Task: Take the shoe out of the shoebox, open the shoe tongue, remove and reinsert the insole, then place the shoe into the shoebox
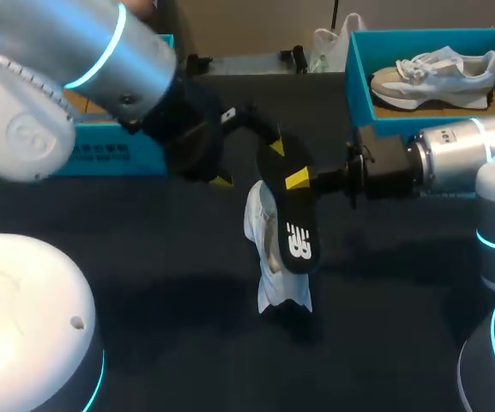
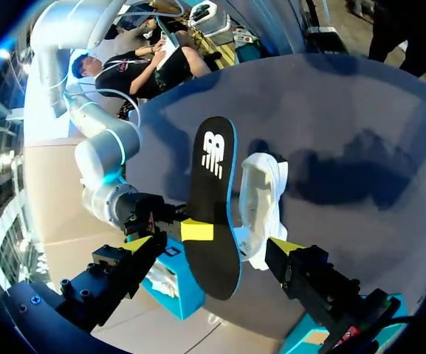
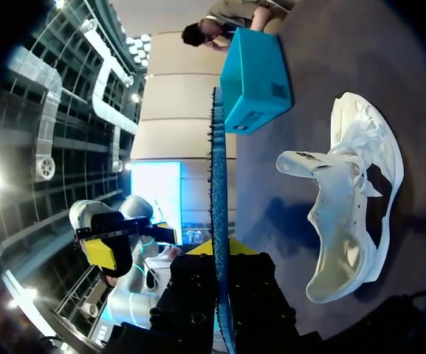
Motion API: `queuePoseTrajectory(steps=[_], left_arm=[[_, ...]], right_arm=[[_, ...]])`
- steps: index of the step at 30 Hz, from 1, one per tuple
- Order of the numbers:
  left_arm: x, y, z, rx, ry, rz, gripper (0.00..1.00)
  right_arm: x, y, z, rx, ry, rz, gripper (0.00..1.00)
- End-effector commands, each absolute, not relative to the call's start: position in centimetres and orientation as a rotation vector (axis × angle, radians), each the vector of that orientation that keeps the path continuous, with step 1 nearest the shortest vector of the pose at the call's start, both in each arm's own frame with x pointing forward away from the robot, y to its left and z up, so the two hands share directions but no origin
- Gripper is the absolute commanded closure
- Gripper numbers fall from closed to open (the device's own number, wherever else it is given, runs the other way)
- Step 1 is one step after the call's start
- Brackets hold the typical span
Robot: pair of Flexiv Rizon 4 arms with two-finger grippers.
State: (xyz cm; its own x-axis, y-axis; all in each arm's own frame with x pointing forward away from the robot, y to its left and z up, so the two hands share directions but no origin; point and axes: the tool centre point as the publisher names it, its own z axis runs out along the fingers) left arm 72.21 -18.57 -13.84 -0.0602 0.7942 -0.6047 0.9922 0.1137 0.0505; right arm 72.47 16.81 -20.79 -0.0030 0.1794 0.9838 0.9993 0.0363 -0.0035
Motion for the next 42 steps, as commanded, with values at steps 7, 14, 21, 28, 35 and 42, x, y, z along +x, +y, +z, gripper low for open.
queuePoseTrajectory(steps=[7,14,21,28,35,42], left_arm=[[73.6,-21.2,-13.7,2.020,2.220,-0.175,0.00],[73.8,-21.9,-13.7,2.050,2.286,-0.119,0.00],[74.2,-22.6,-13.4,2.096,2.273,-0.053,0.00],[74.9,-23.2,-13.0,2.125,2.270,-0.053,0.00],[74.8,-23.4,-12.8,2.147,2.267,-0.059,0.00],[74.7,-23.6,-12.9,2.154,2.263,-0.056,0.00]], right_arm=[[72.5,17.3,-20.8,-1.338,-1.382,-1.073,1.00],[72.6,17.7,-21.1,-1.354,-1.402,-1.060,1.00],[72.6,17.9,-21.4,-1.356,-1.403,-1.073,1.00],[72.6,17.9,-21.3,-1.359,-1.394,-1.096,1.00],[72.7,17.5,-21.1,-1.388,-1.364,-1.100,1.00],[73.2,17.6,-20.5,-1.380,-1.376,-1.091,1.00]])
